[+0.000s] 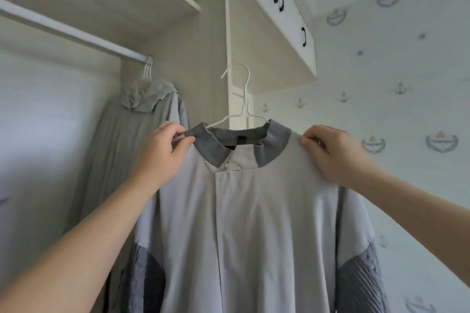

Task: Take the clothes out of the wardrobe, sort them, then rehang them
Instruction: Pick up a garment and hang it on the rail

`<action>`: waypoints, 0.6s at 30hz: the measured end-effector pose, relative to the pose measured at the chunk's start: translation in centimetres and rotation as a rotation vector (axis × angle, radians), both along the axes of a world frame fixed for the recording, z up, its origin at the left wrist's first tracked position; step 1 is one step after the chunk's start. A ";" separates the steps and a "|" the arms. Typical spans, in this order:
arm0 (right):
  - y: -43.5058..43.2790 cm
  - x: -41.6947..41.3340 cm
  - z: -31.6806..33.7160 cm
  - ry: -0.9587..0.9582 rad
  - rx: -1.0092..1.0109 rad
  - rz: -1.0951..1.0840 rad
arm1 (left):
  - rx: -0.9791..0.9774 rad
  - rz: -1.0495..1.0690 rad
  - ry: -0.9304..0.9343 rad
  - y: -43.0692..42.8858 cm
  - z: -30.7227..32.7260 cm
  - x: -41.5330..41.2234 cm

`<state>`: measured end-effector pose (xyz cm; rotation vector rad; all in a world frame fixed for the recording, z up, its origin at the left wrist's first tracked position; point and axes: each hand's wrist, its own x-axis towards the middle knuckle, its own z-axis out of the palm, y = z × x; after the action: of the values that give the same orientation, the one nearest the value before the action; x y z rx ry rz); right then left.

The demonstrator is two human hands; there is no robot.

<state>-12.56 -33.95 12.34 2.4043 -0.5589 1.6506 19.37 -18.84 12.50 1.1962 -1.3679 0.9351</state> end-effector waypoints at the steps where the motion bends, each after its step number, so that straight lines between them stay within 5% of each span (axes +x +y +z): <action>1: 0.6 1.3 1.4 -0.005 -0.008 0.015 | -0.020 0.028 -0.011 0.8 1.3 1.1; 10: 5.0 13.8 10.9 0.025 -0.001 0.202 | -0.042 0.246 0.039 6.3 10.4 12.6; 18: 9.1 27.5 18.2 0.005 0.075 0.328 | -0.221 0.375 0.397 8.1 14.8 22.7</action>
<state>14.90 -24.89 30.54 2.6698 -0.2363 1.7705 42.10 -10.72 27.32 1.4018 -0.7198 1.0094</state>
